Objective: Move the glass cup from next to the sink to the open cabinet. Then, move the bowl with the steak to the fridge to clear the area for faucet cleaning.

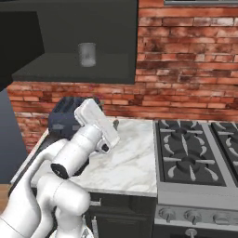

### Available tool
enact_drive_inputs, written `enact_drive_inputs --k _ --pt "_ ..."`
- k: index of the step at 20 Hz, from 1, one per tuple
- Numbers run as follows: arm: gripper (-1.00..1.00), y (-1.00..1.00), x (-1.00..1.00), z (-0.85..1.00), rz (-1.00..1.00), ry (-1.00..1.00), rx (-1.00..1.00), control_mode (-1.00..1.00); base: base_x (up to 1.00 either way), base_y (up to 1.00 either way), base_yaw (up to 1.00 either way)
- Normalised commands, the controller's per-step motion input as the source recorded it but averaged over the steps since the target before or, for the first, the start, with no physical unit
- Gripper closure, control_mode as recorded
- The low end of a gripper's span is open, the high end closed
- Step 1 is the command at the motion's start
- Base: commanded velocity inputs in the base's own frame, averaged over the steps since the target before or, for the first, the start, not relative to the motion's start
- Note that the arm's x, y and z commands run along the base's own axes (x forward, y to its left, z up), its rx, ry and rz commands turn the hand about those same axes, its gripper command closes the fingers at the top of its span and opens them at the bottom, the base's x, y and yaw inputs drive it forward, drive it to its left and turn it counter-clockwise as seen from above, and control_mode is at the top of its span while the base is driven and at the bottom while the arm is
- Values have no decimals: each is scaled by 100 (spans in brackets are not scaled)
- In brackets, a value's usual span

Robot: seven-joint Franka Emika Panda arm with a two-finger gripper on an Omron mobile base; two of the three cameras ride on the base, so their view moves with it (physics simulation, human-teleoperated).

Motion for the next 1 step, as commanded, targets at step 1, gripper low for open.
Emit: enact_drive_inputs --k 1 --pt "-100 -39 -100 -71 -22 -11 7 -100 0 0 0"
